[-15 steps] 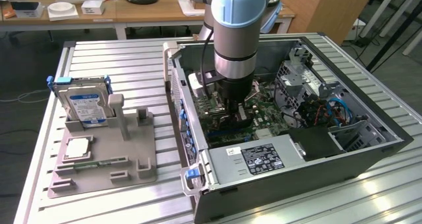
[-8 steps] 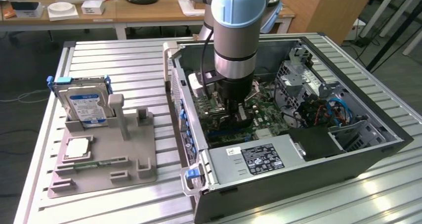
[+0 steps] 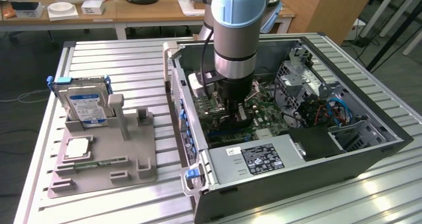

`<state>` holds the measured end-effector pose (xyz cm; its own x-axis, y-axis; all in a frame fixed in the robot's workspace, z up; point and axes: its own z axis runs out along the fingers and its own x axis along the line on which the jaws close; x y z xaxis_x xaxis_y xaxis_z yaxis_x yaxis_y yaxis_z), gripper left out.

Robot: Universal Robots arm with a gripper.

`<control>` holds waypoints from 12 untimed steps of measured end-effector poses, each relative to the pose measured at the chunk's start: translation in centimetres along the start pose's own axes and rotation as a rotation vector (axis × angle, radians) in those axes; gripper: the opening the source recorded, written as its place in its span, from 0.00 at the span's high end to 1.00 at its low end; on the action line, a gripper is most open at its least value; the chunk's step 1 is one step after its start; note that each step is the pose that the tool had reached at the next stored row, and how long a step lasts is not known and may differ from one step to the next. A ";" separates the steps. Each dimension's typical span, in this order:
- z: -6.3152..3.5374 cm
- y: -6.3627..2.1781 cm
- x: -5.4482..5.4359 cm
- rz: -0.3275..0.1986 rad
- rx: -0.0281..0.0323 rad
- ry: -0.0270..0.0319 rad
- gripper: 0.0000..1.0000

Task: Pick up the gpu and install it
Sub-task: 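Insert the gpu into the slot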

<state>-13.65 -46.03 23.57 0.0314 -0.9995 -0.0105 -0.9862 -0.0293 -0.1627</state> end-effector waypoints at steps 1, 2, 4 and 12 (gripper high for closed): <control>0.00 0.00 0.0 0.000 0.0000 0.0000 0.74; 0.00 0.00 0.0 0.000 0.0000 0.0000 0.74; 0.00 0.00 0.0 0.000 0.0000 0.0000 0.74; 0.02 0.00 0.0 0.000 0.0003 -0.0004 0.61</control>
<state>-13.65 -46.03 23.55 0.0313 -0.9994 -0.0109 -0.9862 -0.0292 -0.1629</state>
